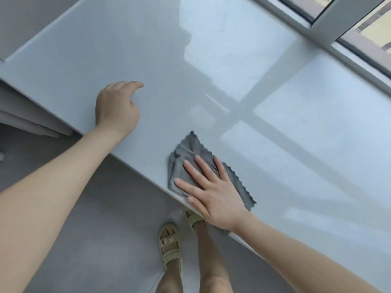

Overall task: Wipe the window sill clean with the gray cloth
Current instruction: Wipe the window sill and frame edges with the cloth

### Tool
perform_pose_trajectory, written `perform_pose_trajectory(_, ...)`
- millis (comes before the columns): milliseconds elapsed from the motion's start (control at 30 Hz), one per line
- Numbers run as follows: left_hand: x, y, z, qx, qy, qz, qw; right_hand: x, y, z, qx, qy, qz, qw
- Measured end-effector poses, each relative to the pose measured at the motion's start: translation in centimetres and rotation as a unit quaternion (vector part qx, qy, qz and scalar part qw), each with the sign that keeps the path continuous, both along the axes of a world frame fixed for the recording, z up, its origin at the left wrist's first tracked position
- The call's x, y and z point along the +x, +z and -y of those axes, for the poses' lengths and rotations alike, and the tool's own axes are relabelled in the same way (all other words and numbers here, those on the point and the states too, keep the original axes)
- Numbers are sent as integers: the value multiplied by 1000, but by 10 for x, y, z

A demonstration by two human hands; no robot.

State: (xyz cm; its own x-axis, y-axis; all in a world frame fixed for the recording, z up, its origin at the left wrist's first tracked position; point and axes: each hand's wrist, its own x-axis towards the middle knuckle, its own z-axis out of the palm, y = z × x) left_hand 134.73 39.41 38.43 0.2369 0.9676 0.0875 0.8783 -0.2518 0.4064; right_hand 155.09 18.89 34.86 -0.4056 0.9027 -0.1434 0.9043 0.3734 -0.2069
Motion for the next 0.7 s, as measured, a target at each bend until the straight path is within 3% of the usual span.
perform_pose_trajectory(133,-7,10,2,3,8,15,1000,60,5,45,-35,25,18,999)
perform_pose_trajectory(200,-15,12,0,15,16,30,999,62,3,7,-13,-70,21,997)
perform_pose_trajectory(300,-29,10,6,39,39,49,997,19,-5,-90,6,-261,21,965)
perform_pose_trajectory(367,-39,4,18,62,53,59,995,-29,-8,-148,-2,-290,19,957)
perform_pose_trajectory(433,-46,-3,31,77,69,66,992,-79,-10,-168,9,-255,11,967)
perform_pose_trajectory(533,-40,-8,40,87,81,63,991,-111,-13,-128,33,-132,-14,991)
perform_pose_trajectory(633,-11,-6,37,67,60,58,994,-60,-7,-47,40,-13,-40,998)
perform_pose_trajectory(700,20,-10,32,49,19,45,998,21,-8,4,30,-9,-14,999)
